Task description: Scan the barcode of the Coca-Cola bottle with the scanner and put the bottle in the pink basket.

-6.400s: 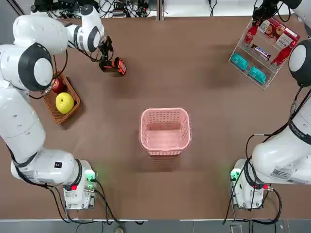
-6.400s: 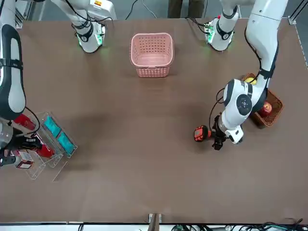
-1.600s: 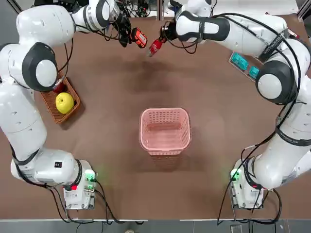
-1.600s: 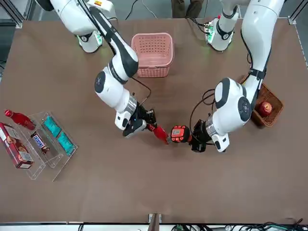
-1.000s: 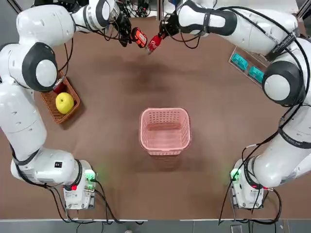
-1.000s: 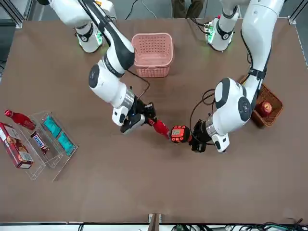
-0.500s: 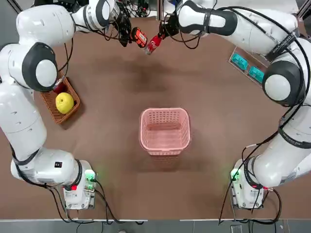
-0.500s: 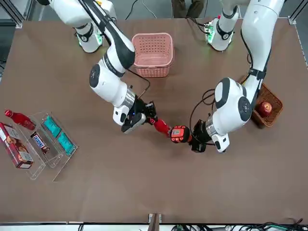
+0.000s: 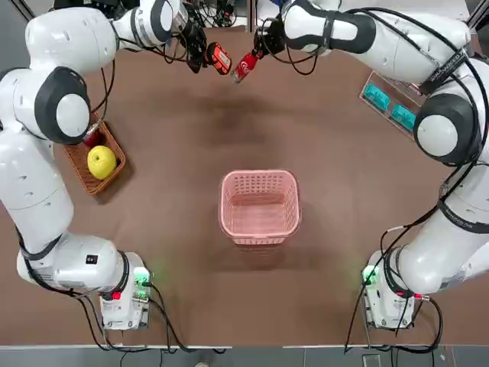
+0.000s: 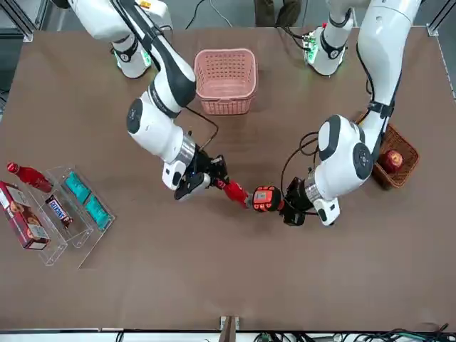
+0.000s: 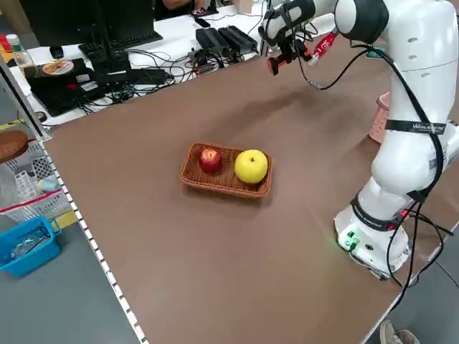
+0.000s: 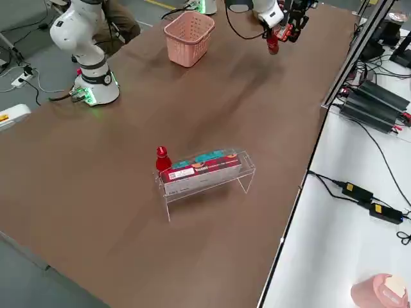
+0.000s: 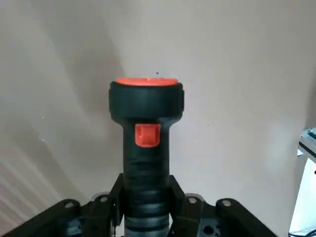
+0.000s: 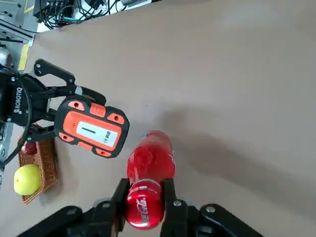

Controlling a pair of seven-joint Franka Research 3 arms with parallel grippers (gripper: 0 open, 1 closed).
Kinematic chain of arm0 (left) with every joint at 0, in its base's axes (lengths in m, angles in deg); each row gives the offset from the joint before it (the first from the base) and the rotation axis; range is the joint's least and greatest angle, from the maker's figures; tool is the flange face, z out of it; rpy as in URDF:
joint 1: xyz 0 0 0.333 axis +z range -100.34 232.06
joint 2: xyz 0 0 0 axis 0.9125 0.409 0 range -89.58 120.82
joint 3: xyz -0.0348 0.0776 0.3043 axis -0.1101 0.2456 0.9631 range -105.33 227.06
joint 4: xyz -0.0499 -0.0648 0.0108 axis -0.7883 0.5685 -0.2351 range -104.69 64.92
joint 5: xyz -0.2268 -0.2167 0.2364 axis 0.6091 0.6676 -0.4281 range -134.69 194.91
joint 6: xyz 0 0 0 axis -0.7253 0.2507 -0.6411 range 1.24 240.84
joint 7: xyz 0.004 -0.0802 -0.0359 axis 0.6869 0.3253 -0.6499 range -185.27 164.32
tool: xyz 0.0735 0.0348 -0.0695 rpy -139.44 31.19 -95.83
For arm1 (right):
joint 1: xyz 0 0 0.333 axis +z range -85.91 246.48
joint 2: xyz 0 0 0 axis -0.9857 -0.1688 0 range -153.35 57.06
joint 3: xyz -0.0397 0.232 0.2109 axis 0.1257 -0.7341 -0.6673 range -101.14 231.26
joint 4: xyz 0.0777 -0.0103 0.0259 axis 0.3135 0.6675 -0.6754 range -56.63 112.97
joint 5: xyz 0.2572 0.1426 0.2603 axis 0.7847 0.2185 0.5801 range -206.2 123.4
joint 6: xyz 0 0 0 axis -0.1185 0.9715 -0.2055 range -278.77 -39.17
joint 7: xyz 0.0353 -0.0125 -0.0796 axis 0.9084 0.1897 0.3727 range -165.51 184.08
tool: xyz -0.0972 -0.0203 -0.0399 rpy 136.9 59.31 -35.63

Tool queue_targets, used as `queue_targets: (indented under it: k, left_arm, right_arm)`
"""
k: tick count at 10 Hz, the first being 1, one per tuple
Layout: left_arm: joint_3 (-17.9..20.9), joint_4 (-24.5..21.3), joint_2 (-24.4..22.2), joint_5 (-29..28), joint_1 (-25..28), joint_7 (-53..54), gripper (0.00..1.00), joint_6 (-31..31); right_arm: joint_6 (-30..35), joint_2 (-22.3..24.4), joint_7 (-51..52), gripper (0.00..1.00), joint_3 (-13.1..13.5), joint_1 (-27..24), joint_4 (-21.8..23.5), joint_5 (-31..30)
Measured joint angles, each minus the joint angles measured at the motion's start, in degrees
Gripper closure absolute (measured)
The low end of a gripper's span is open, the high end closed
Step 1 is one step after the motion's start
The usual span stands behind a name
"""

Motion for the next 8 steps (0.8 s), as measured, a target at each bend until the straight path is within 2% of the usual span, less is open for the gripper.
queue_targets:
  k: [8]
  left_arm:
    - [0.00,0.05,0.00,0.00,0.00,0.00,0.64,0.00]
  right_arm:
    - [-1.51,-2.05,0.00,0.67,-0.49,0.80,-0.92,0.03]
